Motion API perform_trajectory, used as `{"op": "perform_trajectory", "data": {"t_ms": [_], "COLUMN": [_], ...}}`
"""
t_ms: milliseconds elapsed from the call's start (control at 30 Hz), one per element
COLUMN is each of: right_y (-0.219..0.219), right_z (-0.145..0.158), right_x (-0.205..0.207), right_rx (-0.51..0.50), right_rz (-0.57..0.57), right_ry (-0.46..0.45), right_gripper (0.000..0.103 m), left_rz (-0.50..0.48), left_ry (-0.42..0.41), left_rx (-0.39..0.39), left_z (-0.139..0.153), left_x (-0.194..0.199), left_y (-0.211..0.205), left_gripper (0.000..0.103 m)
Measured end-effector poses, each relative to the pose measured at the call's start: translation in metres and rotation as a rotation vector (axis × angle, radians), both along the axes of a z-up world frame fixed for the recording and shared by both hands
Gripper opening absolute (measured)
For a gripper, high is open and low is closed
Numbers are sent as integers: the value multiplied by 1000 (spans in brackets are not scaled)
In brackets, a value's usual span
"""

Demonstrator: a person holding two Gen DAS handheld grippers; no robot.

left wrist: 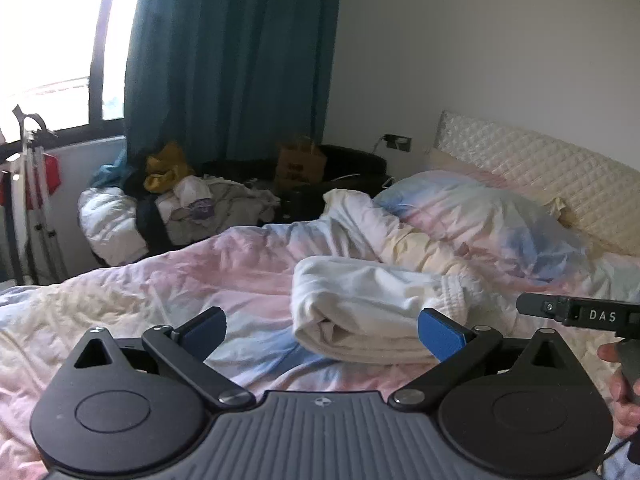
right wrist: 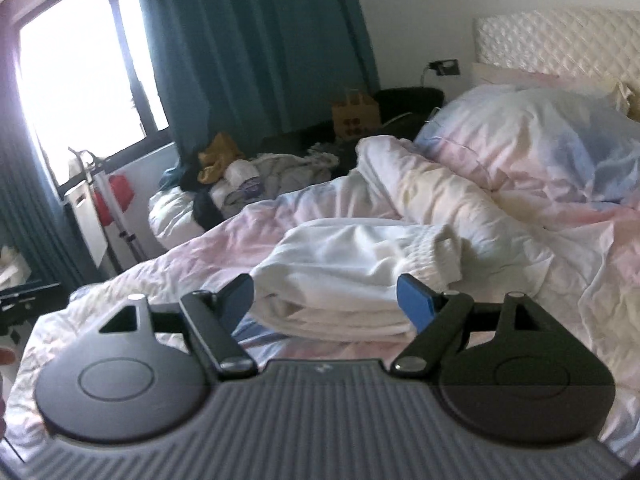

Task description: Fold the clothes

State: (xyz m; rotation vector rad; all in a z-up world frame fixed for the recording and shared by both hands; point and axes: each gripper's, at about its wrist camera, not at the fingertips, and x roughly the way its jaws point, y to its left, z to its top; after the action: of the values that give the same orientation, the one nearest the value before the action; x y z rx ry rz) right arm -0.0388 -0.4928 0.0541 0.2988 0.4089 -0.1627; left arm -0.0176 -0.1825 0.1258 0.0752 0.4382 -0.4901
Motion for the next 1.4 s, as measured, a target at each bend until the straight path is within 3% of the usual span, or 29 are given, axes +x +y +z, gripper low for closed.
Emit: {"op": "perform_trajectory", "data": {"t_ms": [333,633,833,1000,1400], "right_y": [52,70,72,81,84], "right_z": [-18,-58,-63,-67,-68], "right_x": [-12,-9,-6,2,-1], "right_rx": [-60,-143,-151,-205,-210], "right_rz": [-17,-60,-82,-103,-87], "right_ry": [-16,-12,-25,7,8], "right_gripper": [81,81,81,81,81], "left_rz": [16,48,38,51,80], "left_ry": [-44,-41,-3,-21,-17], "left_rx": [16,-23,-24,5,59], "left_z": [-24,-47,-60,-59,-67], "left_x": [-29,-13,-3,-3,-5], "left_y": [18,34,37,34,26], "left_gripper": [103,103,103,103,103]}}
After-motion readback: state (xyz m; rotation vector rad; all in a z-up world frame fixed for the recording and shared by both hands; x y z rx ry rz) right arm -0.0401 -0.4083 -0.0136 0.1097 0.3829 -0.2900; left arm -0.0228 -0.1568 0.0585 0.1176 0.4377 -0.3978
